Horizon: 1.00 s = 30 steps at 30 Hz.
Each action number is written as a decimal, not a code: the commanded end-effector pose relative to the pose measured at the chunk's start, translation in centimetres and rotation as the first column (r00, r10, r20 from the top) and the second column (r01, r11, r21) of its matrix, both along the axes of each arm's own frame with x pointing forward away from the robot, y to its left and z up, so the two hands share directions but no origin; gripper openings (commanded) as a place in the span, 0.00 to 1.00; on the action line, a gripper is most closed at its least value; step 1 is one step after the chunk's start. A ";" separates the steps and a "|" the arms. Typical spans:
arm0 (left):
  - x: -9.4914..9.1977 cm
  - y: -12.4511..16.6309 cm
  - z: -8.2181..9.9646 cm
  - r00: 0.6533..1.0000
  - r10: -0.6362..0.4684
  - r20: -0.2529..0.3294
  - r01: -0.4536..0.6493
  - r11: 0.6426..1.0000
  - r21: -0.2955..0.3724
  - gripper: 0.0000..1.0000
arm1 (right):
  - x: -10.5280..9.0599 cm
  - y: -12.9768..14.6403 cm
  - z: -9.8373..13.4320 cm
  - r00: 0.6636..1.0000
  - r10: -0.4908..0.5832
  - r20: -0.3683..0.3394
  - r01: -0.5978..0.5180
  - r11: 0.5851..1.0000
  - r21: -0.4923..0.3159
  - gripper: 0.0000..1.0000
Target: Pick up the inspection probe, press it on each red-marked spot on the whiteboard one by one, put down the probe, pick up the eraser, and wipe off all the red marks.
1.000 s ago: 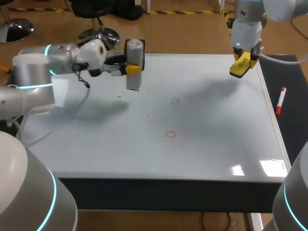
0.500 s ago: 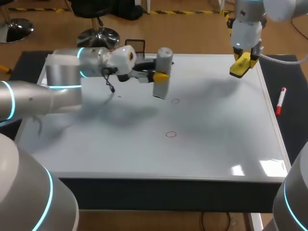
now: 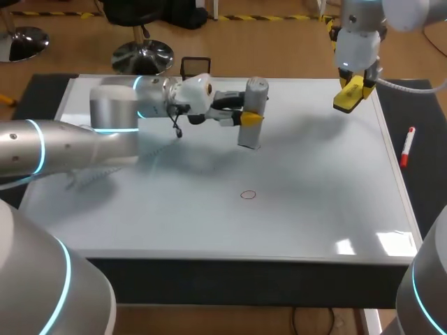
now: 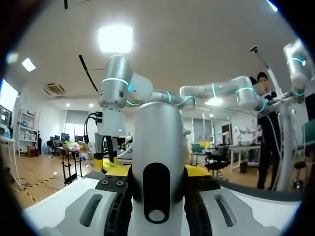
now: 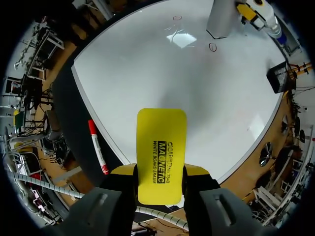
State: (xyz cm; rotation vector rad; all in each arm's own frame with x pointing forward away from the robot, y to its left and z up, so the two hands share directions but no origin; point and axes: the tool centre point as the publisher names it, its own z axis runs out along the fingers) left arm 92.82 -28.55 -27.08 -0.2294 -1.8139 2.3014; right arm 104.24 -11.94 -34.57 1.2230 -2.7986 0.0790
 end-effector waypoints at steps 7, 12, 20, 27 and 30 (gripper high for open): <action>0.6 -1.7 -1.1 1.000 0.012 -0.019 -0.012 1.000 -0.009 0.00 | 0.0 -0.1 0.1 1.000 0.002 0.000 -0.002 1.000 -0.003 0.00; 0.8 -2.1 -1.7 1.000 0.014 -0.022 -0.014 1.000 0.002 0.00 | 0.0 -0.1 0.1 1.000 0.002 0.000 -0.002 1.000 -0.003 0.00; 1.1 -2.5 -2.0 1.000 0.020 -0.017 -0.020 1.000 0.012 0.00 | 0.0 -0.1 0.1 1.000 0.002 0.000 -0.002 1.000 -0.003 0.00; 1.4 -2.7 -2.4 1.000 0.026 -0.017 -0.026 1.000 0.015 0.00 | 0.0 -0.1 0.1 1.000 0.002 0.000 -0.002 1.000 -0.003 0.00; 1.6 -2.7 -2.8 0.999 0.028 -0.022 -0.027 0.999 0.019 0.00 | 0.0 -0.1 0.1 1.000 0.002 0.000 -0.002 1.000 -0.003 0.00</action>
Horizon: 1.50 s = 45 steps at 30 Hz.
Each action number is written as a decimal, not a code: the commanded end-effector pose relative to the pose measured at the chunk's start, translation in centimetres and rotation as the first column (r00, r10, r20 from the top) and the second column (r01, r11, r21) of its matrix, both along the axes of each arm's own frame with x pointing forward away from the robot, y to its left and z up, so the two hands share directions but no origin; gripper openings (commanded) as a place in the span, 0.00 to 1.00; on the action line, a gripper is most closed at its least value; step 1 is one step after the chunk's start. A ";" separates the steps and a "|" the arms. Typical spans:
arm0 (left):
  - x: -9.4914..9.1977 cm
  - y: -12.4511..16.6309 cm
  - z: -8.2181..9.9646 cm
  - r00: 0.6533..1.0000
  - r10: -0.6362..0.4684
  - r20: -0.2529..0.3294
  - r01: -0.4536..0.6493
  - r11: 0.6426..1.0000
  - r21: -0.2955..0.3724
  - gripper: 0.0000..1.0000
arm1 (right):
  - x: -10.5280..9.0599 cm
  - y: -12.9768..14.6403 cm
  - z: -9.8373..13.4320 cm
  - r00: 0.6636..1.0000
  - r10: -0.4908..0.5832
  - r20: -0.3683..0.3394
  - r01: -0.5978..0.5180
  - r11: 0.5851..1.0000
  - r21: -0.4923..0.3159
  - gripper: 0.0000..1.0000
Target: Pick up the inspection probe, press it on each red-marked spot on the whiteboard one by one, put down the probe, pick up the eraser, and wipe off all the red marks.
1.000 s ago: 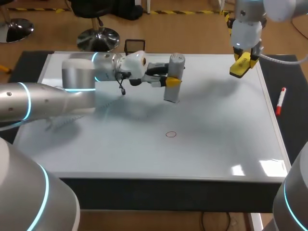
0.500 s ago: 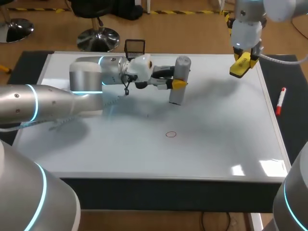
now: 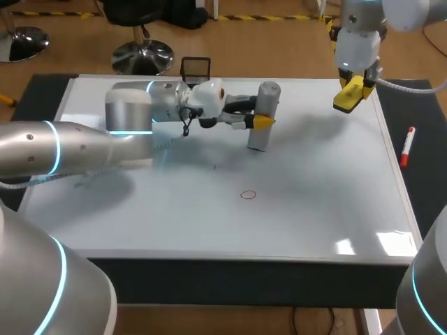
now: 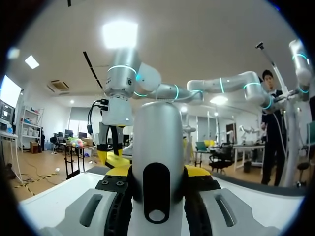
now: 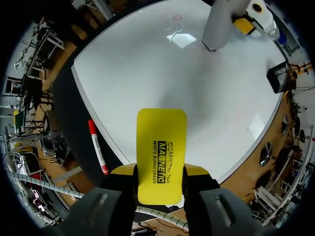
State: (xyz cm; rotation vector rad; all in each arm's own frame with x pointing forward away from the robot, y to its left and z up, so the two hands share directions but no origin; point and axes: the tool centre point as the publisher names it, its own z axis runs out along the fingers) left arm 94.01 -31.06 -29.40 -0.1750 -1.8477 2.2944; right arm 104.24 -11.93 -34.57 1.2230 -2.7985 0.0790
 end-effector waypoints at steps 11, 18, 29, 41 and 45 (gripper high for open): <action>0.6 0.7 -1.7 1.000 0.007 -0.005 -0.007 0.999 0.031 0.00 | 0.0 -0.1 0.1 1.000 0.002 0.000 -0.002 1.000 -0.003 0.00; 0.2 1.1 -1.6 1.000 0.000 0.023 -0.001 0.997 0.082 0.00 | 0.0 -0.1 0.1 1.000 0.002 0.000 -0.002 1.000 -0.003 0.00; -0.1 1.0 -1.6 0.999 -0.007 0.035 0.004 0.995 0.101 0.00 | 0.0 -0.1 0.1 1.000 0.002 0.000 -0.002 1.000 -0.003 0.00; -0.1 1.1 -1.6 0.999 -0.005 0.035 0.001 0.995 0.100 0.00 | 0.0 -0.1 0.1 1.000 0.002 0.000 -0.002 1.000 -0.003 0.00; -0.2 1.1 -1.5 0.999 -0.004 0.036 0.000 0.995 0.100 0.00 | 0.0 -0.1 0.1 1.000 0.002 0.000 -0.002 1.000 -0.003 0.00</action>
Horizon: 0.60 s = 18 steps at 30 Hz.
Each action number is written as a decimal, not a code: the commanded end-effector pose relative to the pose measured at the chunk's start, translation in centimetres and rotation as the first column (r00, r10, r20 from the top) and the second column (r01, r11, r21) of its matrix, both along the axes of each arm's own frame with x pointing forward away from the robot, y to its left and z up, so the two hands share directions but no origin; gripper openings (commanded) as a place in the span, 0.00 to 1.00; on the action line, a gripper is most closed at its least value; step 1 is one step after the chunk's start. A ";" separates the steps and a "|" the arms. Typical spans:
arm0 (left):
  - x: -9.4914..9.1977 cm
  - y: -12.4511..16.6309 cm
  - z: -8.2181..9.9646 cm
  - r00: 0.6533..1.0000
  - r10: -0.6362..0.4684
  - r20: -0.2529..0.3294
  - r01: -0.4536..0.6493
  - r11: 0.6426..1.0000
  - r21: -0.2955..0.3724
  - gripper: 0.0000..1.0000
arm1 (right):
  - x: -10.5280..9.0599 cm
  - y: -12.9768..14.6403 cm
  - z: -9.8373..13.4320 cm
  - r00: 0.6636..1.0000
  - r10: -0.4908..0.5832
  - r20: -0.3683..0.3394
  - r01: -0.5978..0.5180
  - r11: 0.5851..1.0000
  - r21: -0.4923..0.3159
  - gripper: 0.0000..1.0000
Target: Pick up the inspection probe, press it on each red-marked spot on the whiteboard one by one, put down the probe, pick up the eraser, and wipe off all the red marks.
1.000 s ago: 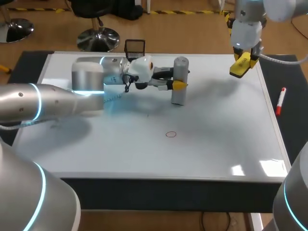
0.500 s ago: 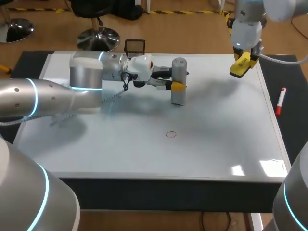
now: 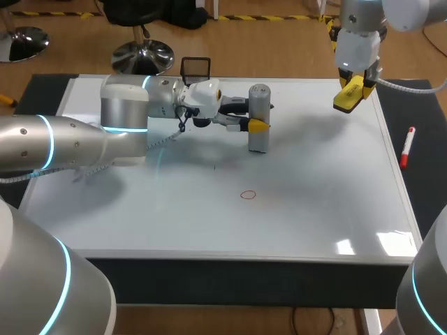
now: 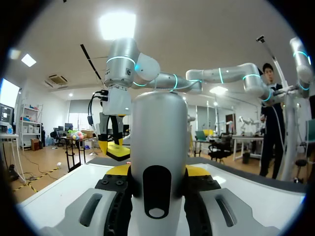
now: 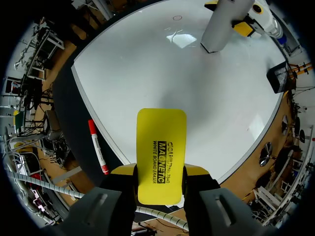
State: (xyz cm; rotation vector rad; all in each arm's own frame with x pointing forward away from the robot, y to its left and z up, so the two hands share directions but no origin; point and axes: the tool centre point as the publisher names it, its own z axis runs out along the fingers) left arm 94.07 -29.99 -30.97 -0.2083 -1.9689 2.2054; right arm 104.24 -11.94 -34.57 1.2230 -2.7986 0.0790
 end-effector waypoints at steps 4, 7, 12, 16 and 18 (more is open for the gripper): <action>-0.4 0.0 0.4 1.000 0.008 0.001 -0.008 1.000 0.004 0.00 | 0.0 -0.1 0.1 1.000 0.002 0.000 -0.002 1.000 -0.003 0.00; -0.4 -0.1 0.7 1.000 0.011 0.000 -0.011 1.000 0.005 0.00 | 0.0 -0.1 0.1 1.000 0.002 0.000 -0.002 1.000 -0.003 0.00; -0.4 -0.1 1.9 1.000 0.018 0.002 -0.018 1.000 0.002 0.00 | 0.0 -0.1 0.1 1.000 0.002 0.000 -0.002 1.000 -0.003 0.00; -0.2 0.1 2.7 1.000 0.029 0.005 -0.029 1.000 -0.003 0.00 | 0.0 -0.1 0.1 1.000 0.002 0.000 -0.002 1.000 -0.003 0.00; 0.0 0.3 3.1 0.999 0.035 0.011 -0.035 0.999 -0.008 0.00 | 0.0 -0.1 0.1 1.000 0.002 0.000 -0.002 1.000 -0.003 0.00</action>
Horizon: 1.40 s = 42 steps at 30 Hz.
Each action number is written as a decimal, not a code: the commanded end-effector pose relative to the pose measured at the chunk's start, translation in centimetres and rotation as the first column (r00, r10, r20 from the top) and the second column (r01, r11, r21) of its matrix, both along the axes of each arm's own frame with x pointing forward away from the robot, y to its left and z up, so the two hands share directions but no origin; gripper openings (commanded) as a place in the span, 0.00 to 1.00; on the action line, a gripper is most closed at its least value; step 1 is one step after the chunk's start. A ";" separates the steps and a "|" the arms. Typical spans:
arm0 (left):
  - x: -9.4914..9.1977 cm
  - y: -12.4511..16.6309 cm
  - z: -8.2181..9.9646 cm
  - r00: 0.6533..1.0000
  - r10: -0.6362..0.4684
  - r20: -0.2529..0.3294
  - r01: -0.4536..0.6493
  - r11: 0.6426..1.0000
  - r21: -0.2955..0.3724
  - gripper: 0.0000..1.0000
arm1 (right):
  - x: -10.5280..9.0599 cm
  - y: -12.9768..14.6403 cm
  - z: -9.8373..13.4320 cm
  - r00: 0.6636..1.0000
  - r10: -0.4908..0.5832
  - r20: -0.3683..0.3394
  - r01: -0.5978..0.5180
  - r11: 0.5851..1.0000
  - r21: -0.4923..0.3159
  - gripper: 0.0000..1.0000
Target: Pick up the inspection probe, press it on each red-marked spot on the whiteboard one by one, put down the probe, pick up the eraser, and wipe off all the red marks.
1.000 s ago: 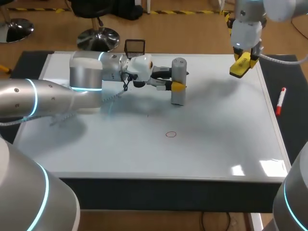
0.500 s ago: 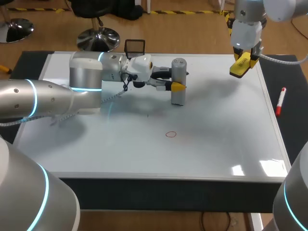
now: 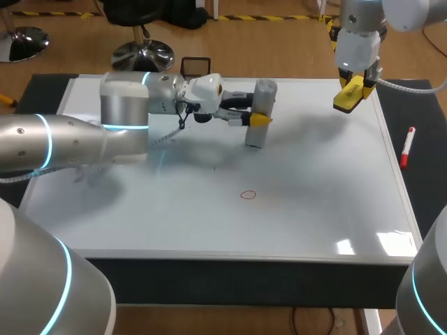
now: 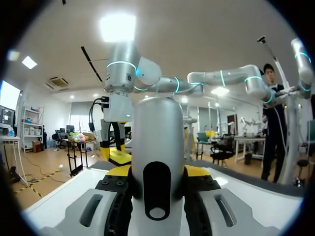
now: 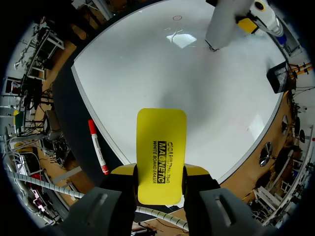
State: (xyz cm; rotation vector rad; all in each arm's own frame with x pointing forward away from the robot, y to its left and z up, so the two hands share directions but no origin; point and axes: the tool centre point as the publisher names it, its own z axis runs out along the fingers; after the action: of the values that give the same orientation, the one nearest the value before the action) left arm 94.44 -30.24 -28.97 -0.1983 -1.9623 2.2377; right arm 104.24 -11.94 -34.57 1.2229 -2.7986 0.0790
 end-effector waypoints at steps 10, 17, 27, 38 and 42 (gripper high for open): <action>0.3 3.4 3.1 0.997 0.078 -0.014 -0.078 0.997 -0.025 0.00 | 0.0 -0.1 0.1 1.000 0.002 0.000 -0.002 1.000 -0.003 0.00; 0.8 6.3 3.7 0.991 0.133 -0.014 -0.133 0.991 -0.032 0.00 | 0.0 -0.1 0.1 1.000 0.002 0.000 -0.002 1.000 -0.003 0.00; 1.7 10.4 4.7 0.975 0.221 0.004 -0.221 0.975 -0.028 0.00 | 0.0 -0.1 0.1 1.000 0.002 0.000 -0.002 1.000 -0.003 0.00; 3.0 14.8 5.7 0.947 0.320 0.014 -0.319 0.946 -0.048 0.00 | 0.0 -0.1 0.1 1.000 0.002 0.000 -0.002 1.000 -0.003 0.00; 3.2 16.3 6.0 0.933 0.359 0.018 -0.358 0.932 -0.060 0.00 | 0.0 -0.1 0.1 1.000 0.002 0.000 -0.002 1.000 -0.003 0.00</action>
State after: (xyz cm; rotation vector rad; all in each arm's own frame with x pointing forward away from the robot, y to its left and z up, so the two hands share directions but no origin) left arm 98.50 -14.88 -23.49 0.0704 -2.0692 2.4967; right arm 104.24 -11.94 -34.57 1.2230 -2.7986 0.0790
